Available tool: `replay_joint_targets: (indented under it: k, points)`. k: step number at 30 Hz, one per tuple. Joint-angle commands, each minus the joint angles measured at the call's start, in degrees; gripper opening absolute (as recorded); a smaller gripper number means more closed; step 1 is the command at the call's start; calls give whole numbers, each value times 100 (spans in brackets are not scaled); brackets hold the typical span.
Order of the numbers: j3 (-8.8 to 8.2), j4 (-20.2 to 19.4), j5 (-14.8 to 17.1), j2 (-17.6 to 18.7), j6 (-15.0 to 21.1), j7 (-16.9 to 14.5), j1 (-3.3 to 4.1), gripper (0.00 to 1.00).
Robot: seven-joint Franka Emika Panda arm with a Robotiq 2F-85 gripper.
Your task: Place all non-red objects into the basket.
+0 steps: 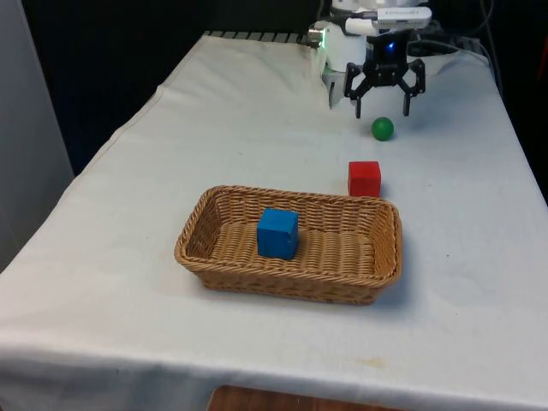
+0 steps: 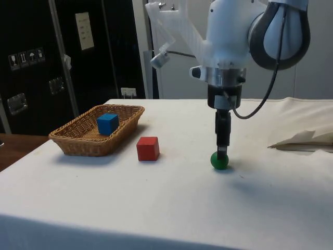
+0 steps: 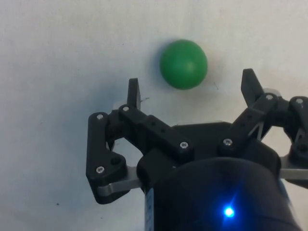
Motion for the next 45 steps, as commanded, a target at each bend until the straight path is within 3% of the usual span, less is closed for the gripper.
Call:
replay_joint_targets:
  k: [1,2,5,7,8,9,15,17,18,19,22,24,28,29,30,31,32,37,41,45]
  points:
    - [6,0,0,29,23,11,0,100]
    - [63,-11,103,69,149,34,34,100]
    - [115,0,115,166,246,92,29,100]
    - [149,6,120,235,315,138,23,100]
    - [80,11,0,235,246,132,0,100]
    - [195,17,126,315,401,189,6,100]
    - [292,63,92,596,722,361,-34,100]
    - [304,80,74,659,796,401,-46,100]
    - [183,92,0,710,768,372,0,100]
    - [304,86,63,688,831,413,-52,100]
    - [258,86,40,733,888,424,-23,100]
    - [223,86,23,745,905,418,0,89]
    - [195,109,0,756,859,390,0,47]
    - [201,86,17,745,911,413,11,47]
    - [201,86,17,745,911,413,17,36]
    - [195,86,11,745,911,407,17,14]
    - [189,86,11,745,917,407,23,3]
    - [195,103,0,745,859,390,0,0]
    - [183,86,6,745,917,407,23,0]
    - [132,40,-6,516,762,401,17,0]
